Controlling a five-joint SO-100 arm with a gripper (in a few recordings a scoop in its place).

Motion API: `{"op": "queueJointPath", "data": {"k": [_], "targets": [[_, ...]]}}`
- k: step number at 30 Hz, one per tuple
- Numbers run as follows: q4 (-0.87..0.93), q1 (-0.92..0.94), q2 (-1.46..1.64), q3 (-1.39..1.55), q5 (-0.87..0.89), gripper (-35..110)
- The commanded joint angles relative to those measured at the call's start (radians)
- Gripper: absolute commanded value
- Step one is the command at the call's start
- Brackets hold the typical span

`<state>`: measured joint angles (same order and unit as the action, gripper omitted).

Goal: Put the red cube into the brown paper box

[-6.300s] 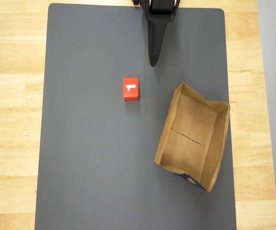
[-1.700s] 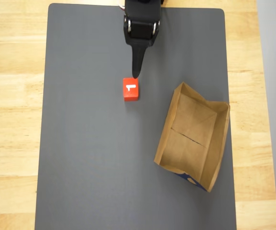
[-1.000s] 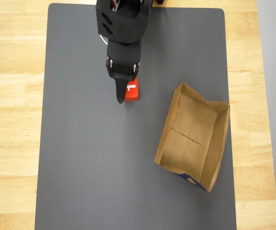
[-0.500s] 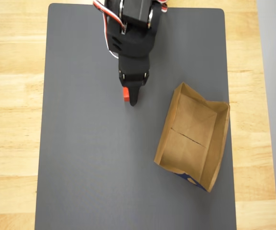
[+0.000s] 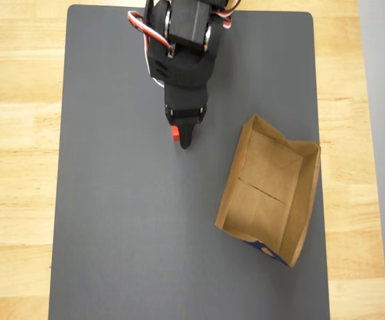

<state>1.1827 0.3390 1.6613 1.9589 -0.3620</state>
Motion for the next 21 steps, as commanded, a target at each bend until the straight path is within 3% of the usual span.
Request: {"op": "queueJointPath", "data": {"k": [1, 21], "targets": [[0.012, 0.015, -0.018, -0.044, -0.006, 30], [0.02, 0.014, -0.057, -0.08, -0.008, 25]]}}
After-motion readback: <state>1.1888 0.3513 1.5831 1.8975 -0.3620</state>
